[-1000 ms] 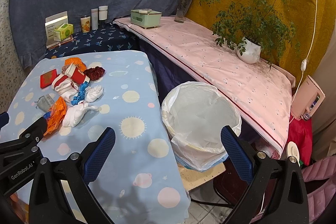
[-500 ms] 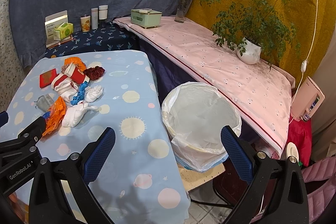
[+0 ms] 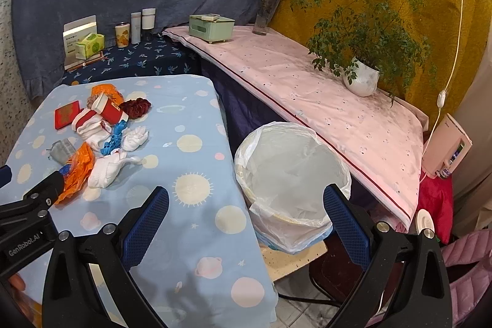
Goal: Collect trash
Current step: 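Reach to the orange plastic bag and grasp it with the left gripper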
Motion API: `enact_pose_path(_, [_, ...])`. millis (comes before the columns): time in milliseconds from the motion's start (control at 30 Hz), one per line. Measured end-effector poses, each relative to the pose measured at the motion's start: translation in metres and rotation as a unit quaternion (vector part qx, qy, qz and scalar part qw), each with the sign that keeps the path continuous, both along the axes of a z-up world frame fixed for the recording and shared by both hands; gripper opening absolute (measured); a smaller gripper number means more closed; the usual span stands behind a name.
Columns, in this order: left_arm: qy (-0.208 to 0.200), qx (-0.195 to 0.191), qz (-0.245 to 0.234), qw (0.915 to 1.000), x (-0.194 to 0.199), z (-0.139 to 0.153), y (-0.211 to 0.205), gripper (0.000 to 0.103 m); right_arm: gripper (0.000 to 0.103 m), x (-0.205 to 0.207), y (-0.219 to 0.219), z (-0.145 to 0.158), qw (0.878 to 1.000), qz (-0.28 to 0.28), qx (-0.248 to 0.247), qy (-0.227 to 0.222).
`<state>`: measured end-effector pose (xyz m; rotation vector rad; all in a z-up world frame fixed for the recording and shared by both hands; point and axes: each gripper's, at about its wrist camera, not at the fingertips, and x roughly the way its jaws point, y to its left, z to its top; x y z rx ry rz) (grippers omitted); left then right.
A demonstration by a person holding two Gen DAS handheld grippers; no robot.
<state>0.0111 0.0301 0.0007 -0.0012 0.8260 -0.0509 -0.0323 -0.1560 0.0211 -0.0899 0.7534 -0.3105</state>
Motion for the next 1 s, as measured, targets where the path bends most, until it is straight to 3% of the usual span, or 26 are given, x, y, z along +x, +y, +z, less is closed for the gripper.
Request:
enact_pose_path(233, [-0.003,-0.015,0.011,0.9998,0.012,-0.021,0.039,0.096,0.096,0.004,0.014,-0.014,1.0,-0.003,0.011,-0.01])
enact_pose_path(400, [0.021,-0.015,0.038,0.999,0.024,-0.049,0.075,0.096,0.096,0.017,0.033,-0.034,1.0,0.009,0.023,-0.005])
enact_pose_path(667, [0.052,-0.001,0.044,0.9977,0.042,-0.095,0.111,0.096,0.096,0.05,0.073,-0.062,0.998,0.047,0.049,0.008])
enact_pose_path(800, [0.068,-0.031,0.022,0.9969,0.054,-0.113,0.119,0.096,0.096,0.068,0.087,-0.071,0.996,0.06,0.058,0.015])
enact_pose_path(933, [0.081,-0.036,0.008,0.996,0.064,-0.126,0.117,0.096,0.095,0.087,0.098,-0.084,0.994,0.069,0.078,0.029])
enact_pose_path(1000, [0.086,-0.045,0.004,0.9953,0.068,-0.131,0.117,0.096,0.089,0.094,0.102,-0.089,0.993,0.073,0.088,0.036])
